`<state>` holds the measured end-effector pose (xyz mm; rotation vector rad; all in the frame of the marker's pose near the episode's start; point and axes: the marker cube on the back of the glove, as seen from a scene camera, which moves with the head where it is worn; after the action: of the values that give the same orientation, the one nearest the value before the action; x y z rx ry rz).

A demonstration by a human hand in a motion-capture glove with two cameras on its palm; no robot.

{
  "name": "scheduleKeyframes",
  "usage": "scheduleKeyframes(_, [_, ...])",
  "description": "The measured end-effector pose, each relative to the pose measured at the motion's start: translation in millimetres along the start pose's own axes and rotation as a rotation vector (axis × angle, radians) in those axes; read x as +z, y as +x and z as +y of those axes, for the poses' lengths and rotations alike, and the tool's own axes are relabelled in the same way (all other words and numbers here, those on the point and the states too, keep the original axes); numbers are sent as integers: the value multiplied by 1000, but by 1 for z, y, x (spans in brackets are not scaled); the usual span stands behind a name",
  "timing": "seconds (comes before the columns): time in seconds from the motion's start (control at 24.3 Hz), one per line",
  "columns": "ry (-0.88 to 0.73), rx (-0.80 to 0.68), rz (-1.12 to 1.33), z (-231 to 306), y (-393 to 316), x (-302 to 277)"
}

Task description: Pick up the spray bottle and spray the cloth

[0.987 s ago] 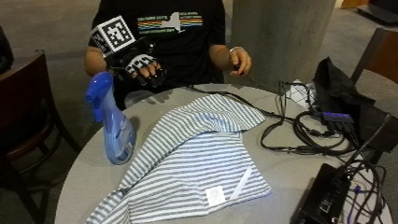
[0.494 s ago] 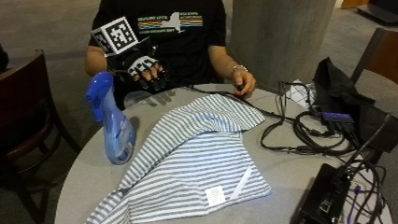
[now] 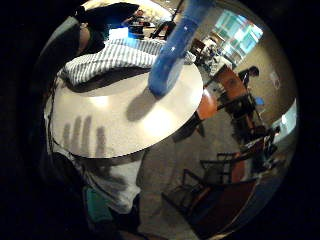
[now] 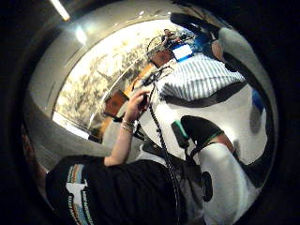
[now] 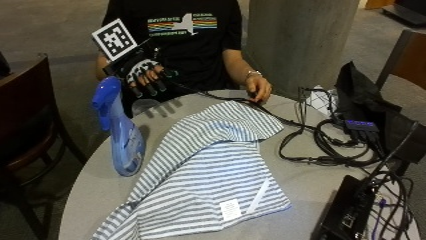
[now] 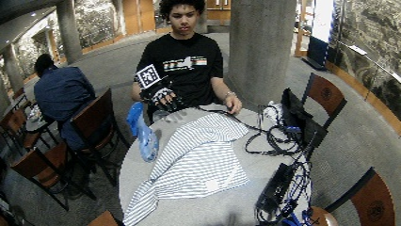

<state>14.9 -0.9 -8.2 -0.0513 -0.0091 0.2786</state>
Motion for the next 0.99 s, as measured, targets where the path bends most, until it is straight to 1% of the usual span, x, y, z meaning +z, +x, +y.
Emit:
scheduleKeyframes(0.08, [80,88,-42,-1,11,-6])
scheduleKeyframes(0.21, [199,169,-101,1,27,-13])
scheduleKeyframes(0.45, [308,365,-269,3,42,-21])
scheduleKeyframes(0.78, [355,520,-505,7,55,-16])
scheduleKeyframes(0.99, [336,553,-526,-9,63,-13])
